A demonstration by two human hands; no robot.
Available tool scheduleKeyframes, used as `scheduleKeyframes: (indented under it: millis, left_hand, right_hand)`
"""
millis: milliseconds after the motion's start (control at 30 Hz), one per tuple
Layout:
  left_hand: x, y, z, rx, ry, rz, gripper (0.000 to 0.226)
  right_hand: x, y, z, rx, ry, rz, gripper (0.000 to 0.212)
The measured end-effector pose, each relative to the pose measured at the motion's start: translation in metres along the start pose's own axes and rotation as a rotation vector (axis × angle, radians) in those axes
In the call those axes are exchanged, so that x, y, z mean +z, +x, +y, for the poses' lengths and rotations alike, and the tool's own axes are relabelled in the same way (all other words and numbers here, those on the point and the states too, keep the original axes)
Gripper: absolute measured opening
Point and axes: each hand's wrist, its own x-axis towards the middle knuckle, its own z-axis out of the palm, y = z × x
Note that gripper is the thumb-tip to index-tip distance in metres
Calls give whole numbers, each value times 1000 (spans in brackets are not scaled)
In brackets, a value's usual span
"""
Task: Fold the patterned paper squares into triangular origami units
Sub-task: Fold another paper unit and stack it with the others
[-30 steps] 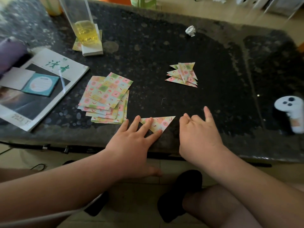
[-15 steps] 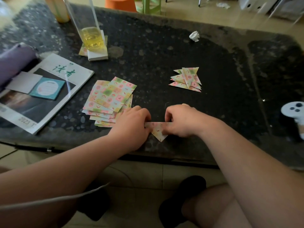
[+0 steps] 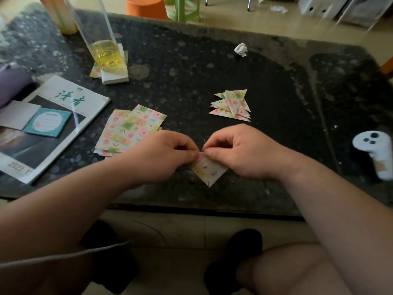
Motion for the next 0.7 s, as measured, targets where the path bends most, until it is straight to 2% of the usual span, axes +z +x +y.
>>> scheduleKeyframes:
  millis: [100, 233, 333, 567, 700]
  left_hand:
    - [4, -5, 8, 56, -27, 37, 18]
    - [4, -13, 15, 64, -101, 55, 11]
    - [2, -19, 16, 72, -145, 37, 35]
    - [-17, -33, 5, 64, -104, 18, 10]
    - [-32, -42, -3, 23, 107, 16, 20]
  right_hand:
    - [-1, -5, -8, -41, 28, 47, 12]
    - [-4, -13, -13, -3, 76, 53, 12]
    - [-5, -19, -16, -5, 72, 42, 13]
    - [-1, -24, -26, -62, -61, 27, 15]
    - [-1, -25, -27, -72, -108, -4, 15]
